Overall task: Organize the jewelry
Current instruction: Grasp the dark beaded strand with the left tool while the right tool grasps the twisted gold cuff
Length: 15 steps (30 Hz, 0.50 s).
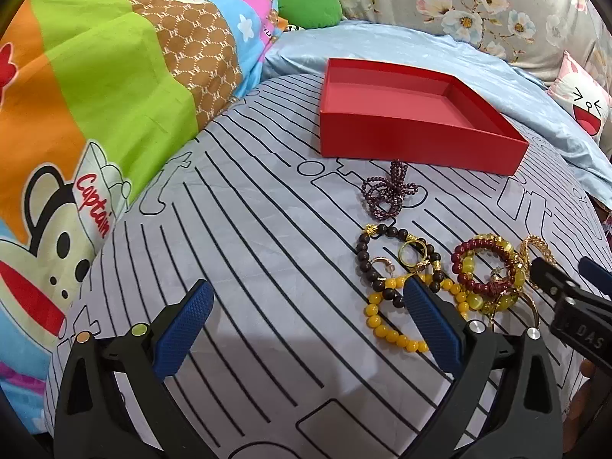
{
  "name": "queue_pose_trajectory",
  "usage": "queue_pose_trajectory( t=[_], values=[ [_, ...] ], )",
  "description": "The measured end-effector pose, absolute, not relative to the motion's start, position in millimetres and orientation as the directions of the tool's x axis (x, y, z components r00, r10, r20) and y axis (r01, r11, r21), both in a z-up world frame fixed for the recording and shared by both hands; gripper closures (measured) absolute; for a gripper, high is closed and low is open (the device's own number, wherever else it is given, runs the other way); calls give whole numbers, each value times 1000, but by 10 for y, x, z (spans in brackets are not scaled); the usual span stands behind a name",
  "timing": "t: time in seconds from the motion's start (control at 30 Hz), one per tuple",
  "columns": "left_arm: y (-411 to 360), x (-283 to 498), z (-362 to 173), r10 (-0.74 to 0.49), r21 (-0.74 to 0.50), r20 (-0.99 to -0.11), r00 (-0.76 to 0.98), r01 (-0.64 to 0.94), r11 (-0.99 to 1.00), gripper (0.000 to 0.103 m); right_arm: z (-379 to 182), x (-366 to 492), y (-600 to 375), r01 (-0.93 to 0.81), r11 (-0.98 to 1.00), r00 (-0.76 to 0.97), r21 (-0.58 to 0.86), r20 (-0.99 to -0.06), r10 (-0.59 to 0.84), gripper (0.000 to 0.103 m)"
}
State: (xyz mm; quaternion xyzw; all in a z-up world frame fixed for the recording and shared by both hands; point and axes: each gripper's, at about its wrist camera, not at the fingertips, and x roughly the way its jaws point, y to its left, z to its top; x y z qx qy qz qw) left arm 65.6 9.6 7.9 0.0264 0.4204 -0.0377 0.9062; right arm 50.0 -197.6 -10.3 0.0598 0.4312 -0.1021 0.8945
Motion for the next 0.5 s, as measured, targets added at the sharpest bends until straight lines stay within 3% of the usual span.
queue_pose_trajectory(
  t=[0.5],
  values=[
    [59,891,37,-56,-3,-781,622,86,996,8,-182,580,-2001,199,976,607,91,-793,-50,46]
  ],
)
